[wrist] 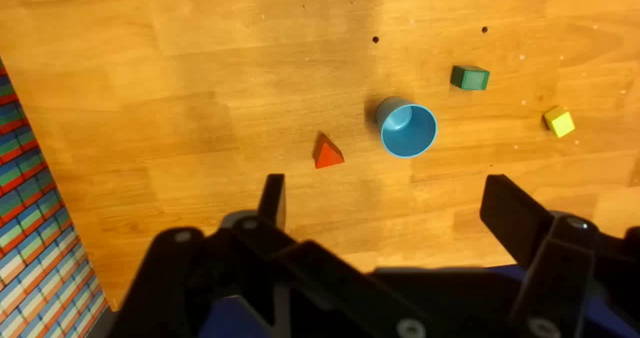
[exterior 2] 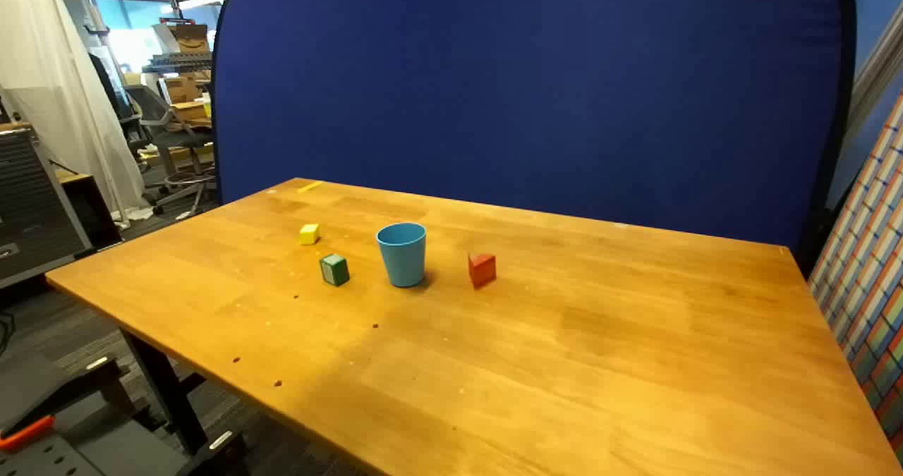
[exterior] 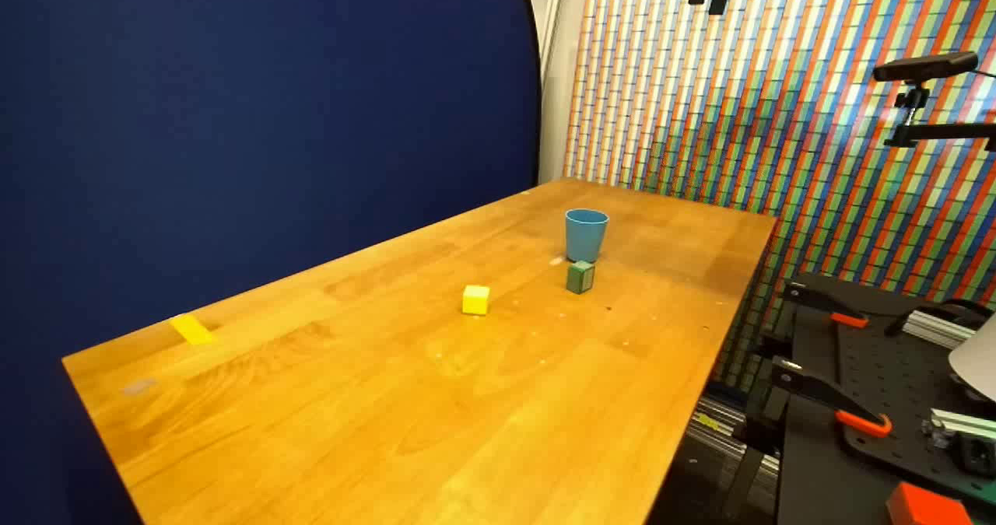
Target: Put the yellow box in the cup
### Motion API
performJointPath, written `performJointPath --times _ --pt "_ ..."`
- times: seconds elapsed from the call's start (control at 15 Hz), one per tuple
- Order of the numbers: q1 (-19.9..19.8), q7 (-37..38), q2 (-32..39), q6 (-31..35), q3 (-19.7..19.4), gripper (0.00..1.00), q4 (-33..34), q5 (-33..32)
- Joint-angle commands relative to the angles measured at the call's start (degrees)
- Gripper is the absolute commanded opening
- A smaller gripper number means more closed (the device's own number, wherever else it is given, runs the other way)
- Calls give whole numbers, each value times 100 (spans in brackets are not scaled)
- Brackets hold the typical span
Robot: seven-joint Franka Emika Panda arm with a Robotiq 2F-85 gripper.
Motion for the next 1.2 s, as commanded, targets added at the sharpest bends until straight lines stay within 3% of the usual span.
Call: performJointPath --times 0.0,0.27,0.4,1.13 --pt "-79 -22 12 -2 68 100 30 25" --pt "-78 -22 -15 -2 66 100 75 25" --pt "-34 235 604 -79 83 100 556 209" --pt "899 -19 3744 -311 1622 100 2166 -144"
